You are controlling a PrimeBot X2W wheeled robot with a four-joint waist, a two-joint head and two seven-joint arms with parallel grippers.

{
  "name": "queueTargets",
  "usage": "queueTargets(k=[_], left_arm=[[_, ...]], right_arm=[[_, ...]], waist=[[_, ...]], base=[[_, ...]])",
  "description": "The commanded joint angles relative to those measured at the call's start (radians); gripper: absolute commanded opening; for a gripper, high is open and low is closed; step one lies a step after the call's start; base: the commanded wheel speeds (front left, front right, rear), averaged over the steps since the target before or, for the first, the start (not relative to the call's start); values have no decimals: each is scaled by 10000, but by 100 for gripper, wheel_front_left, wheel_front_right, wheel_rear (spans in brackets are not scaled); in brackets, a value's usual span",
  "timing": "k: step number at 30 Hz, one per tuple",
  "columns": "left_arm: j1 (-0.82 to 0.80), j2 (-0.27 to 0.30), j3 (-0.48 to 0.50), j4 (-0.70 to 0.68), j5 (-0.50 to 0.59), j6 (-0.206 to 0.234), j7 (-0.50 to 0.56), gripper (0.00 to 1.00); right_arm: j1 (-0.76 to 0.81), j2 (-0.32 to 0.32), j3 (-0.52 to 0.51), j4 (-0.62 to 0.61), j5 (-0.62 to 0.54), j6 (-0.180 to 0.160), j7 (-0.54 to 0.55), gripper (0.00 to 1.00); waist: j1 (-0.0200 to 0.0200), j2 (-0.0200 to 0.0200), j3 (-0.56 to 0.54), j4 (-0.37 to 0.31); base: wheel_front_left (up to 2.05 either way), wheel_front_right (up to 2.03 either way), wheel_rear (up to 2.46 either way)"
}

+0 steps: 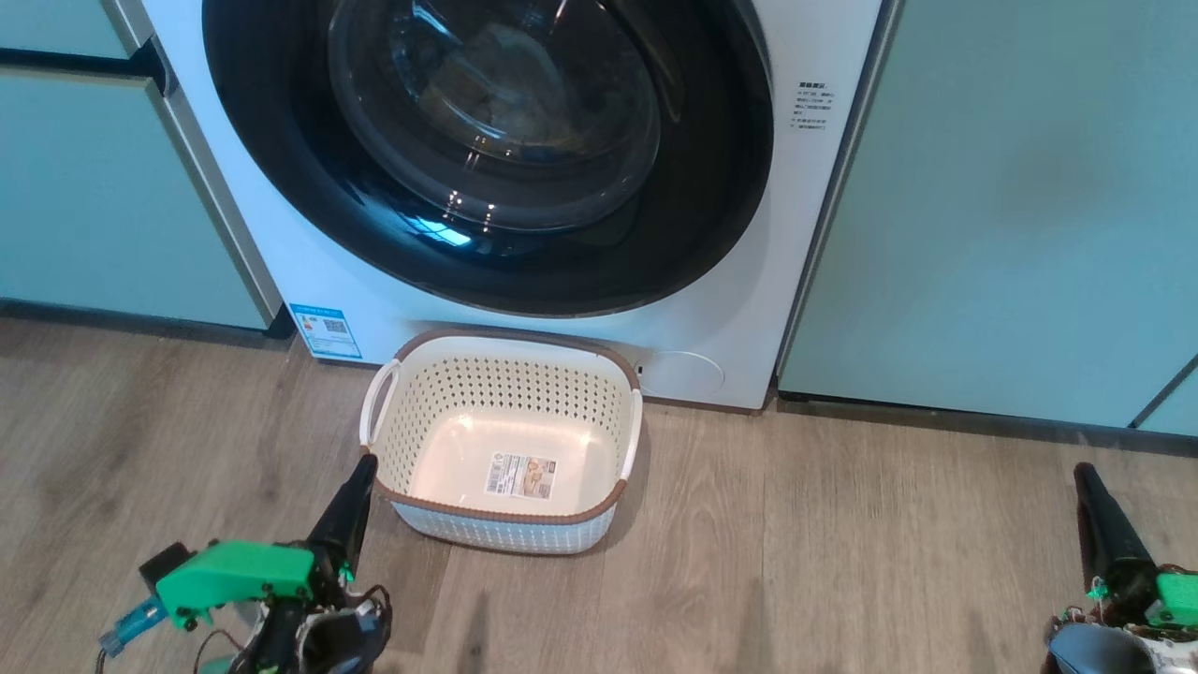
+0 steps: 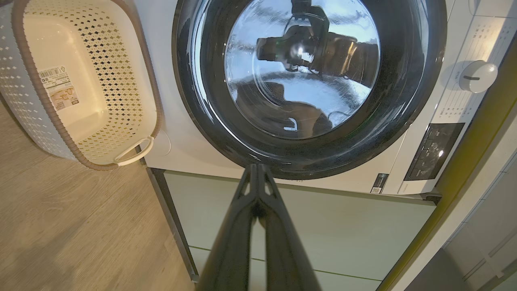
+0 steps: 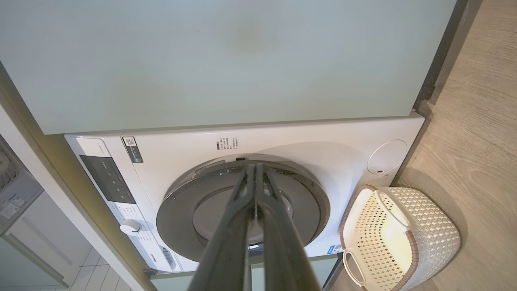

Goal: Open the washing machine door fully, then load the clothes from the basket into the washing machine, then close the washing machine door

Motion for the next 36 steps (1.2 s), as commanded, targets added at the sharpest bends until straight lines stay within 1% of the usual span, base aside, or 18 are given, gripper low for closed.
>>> queueTargets(k=[1, 36], left_arm=[[-561, 68, 341, -357, -53, -14, 61, 0], [-561, 68, 340, -357, -54, -14, 61, 0]], right_arm=[[-549, -214, 158, -372, 78, -27, 55, 0], [-549, -214, 158, -372, 79, -27, 55, 0]], waist=[[0, 0, 0, 0], [0, 0, 0, 0]], base=[[0, 0, 0], [0, 0, 0]])
